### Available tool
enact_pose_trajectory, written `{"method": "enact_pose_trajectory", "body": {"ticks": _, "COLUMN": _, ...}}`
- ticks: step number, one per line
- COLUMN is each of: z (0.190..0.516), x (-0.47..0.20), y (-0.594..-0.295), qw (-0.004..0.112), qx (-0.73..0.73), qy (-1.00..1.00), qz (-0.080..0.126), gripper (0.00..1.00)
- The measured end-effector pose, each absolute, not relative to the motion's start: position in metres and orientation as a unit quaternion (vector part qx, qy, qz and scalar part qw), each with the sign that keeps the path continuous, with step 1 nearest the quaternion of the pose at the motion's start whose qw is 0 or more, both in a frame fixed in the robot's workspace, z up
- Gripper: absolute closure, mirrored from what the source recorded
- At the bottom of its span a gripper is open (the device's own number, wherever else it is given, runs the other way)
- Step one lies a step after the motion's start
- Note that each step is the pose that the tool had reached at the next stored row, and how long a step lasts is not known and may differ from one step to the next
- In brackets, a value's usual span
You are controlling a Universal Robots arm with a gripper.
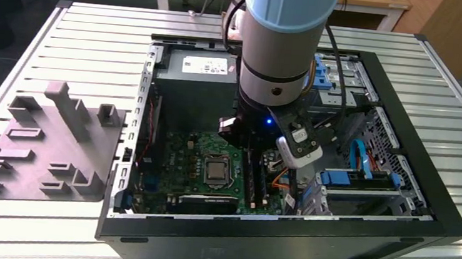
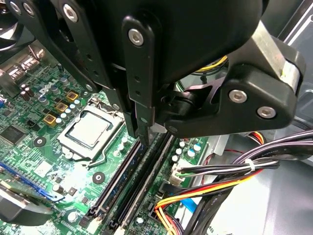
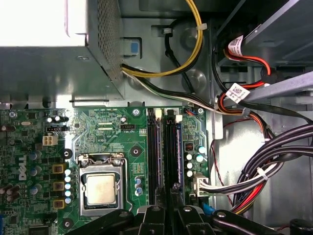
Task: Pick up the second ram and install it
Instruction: 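Press down the second ram until it locks into place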
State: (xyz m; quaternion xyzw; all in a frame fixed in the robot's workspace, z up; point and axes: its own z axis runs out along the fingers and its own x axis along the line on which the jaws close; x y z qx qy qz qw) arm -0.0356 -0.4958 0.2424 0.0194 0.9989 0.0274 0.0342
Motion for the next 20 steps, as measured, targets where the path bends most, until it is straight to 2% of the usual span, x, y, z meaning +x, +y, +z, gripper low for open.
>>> {"method": "enact_pose_trajectory", "body": {"ticks": 9, "z": 0.2427, "x": -0.0356, "y": -0.4958, "qw": 0.034, "qx": 0.019, "qy": 0.999, "qz": 0.027, "gripper": 0.82}}
{"method": "enact_pose_trajectory", "body": {"ticks": 11, "z": 0.2428, "x": -0.0356, "y": -0.4958, "qw": 0.034, "qx": 0.019, "qy": 0.999, "qz": 0.027, "gripper": 0.83}}
{"method": "enact_pose_trajectory", "body": {"ticks": 12, "z": 0.2428, "x": -0.0356, "y": -0.4958, "qw": 0.034, "qx": 0.019, "qy": 0.999, "qz": 0.027, "gripper": 0.89}}
{"method": "enact_pose_trajectory", "body": {"ticks": 20, "z": 0.243, "x": -0.0357, "y": -0.4943, "qw": 0.034, "qx": 0.019, "qy": 0.999, "qz": 0.03, "gripper": 0.89}}
